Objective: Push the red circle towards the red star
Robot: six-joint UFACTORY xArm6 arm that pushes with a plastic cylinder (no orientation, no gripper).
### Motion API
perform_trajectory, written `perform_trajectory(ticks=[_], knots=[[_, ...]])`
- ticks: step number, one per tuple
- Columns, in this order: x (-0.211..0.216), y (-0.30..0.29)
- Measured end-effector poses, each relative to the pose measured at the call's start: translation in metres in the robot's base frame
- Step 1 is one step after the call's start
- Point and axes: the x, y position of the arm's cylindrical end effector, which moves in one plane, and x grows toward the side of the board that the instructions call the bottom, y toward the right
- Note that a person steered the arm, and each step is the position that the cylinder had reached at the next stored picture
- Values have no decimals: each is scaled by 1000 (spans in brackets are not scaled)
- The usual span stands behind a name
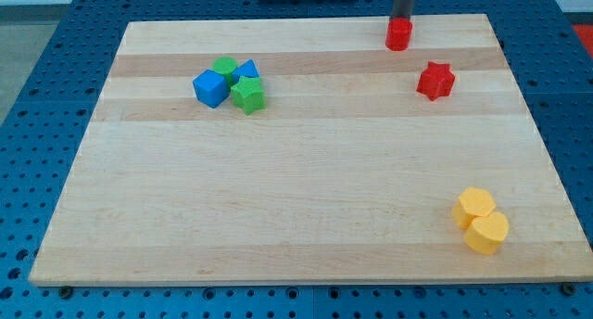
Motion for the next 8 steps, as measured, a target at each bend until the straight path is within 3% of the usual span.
perform_trajectory(ticks=[3, 5, 8], knots=[[69, 0], [56, -55], [92, -39]])
